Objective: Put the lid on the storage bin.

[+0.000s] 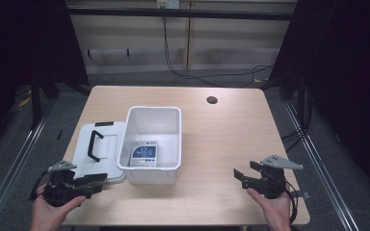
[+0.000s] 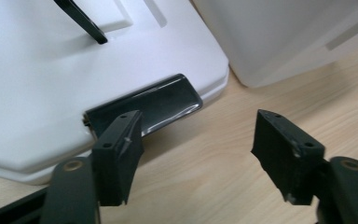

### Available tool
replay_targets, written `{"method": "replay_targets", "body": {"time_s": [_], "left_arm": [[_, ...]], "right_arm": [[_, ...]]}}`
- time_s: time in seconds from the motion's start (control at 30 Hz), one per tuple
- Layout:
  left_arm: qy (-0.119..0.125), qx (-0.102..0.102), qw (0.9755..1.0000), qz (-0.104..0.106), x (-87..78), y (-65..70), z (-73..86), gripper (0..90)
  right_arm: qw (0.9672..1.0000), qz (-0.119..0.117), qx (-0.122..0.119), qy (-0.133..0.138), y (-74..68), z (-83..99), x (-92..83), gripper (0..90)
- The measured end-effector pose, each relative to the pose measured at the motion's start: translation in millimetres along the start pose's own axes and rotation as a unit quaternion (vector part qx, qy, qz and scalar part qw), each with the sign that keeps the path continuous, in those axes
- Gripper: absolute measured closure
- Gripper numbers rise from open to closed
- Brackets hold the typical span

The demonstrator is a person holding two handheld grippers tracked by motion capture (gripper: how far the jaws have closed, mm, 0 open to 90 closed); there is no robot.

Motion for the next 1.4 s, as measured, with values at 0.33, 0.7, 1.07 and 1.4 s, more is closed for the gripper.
{"method": "replay_targets", "body": {"time_s": [0.33, 0.7, 1.07, 1.4], "left_arm": [[-0.008, -0.033, 0.9992, 0.021, -4.1, -3.1, -11.1, 44.1], [-0.025, -0.017, 0.9995, -0.006, -10.6, -5.2, -35.5, 41.7], [-0.015, -0.029, 0.9995, 0.004, -15.4, 1.7, -68.8, 43.0], [-0.034, -0.018, 0.9991, -0.017, -17.5, 2.8, -94.1, 48.8]], "right_arm": [[0.9999, 0.002, -0.009, 0.008, -6.9, -2.2, -5.0, 35.9], [0.9999, 0.002, 0.013, 0.003, -7.0, 0.8, -7.7, 34.6], [0.9999, 0.005, 0.003, 0.012, -8.1, 3.8, -15.6, 28.3], [1.0000, 0.001, 0.001, 0.007, -9.8, 4.1, -13.8, 28.0]]}}
Point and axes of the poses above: each handheld gripper's, and its own axes: x roughly forward along the jaws, z roughly out of its underside, y roughly to its right, the point moved 4 cm from there along x, roughly forward along the jaws, and after that the axes turned 4 degrees about y, right-handed, at the moved point
